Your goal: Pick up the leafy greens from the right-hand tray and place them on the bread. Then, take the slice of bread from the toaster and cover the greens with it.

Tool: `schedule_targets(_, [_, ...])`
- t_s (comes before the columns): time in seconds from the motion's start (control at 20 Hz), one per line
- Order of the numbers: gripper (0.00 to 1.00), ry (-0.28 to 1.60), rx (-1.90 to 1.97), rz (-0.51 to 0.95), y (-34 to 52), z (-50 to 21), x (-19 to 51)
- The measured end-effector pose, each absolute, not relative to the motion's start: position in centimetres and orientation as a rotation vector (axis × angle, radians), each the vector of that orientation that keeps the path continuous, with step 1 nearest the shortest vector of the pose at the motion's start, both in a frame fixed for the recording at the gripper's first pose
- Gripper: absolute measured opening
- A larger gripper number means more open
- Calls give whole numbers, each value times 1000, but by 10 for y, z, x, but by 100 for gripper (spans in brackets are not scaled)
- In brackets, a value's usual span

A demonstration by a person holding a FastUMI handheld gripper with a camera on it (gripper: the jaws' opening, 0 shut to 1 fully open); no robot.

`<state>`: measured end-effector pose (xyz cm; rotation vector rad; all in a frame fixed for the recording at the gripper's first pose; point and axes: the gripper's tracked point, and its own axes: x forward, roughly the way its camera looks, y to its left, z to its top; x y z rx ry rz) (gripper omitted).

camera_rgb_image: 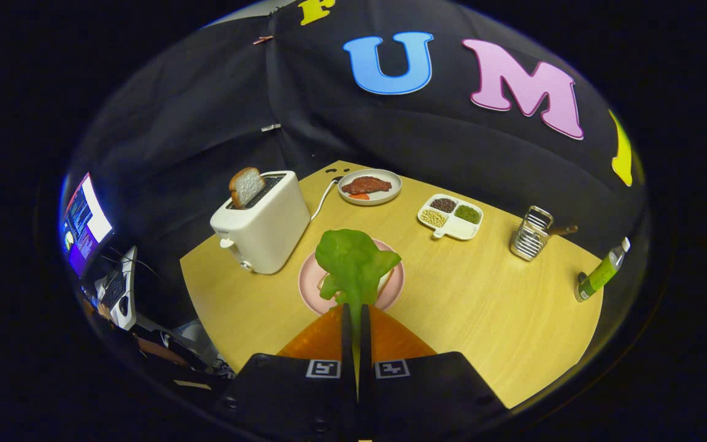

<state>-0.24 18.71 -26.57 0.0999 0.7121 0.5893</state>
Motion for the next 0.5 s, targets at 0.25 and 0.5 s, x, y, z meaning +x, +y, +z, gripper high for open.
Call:
schedule_targets(0.25, [6,764,71,596,240,-287,34])
schedule_targets(0.5, [8,840,46,562,265,-330,61])
